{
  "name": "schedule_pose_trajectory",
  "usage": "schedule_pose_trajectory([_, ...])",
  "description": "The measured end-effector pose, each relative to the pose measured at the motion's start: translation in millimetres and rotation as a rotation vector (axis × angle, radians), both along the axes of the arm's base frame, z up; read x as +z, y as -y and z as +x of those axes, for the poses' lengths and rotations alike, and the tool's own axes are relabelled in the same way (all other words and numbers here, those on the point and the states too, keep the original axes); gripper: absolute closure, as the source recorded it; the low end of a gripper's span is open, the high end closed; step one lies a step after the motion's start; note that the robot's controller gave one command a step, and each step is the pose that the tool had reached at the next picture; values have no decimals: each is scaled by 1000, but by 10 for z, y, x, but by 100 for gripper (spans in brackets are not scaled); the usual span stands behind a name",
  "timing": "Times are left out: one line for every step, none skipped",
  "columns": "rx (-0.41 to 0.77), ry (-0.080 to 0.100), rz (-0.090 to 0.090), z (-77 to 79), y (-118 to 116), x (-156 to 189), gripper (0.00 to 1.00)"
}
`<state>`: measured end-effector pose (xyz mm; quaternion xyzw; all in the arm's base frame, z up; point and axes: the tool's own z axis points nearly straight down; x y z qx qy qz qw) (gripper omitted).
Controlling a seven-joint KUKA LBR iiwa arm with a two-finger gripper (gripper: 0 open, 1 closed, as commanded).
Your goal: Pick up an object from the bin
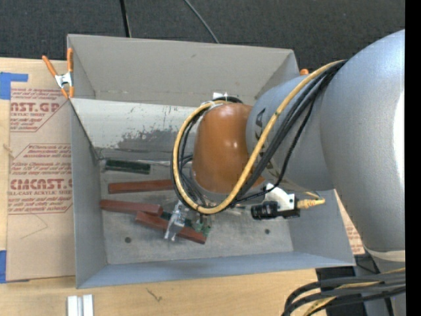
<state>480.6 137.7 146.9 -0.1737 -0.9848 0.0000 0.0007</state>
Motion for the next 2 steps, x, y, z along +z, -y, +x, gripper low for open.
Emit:
schedule_pose_trajectory([0, 0, 0, 0, 0, 62, 100])
schedule_pose_trajectory([0, -1, 0, -2, 0, 127, 100])
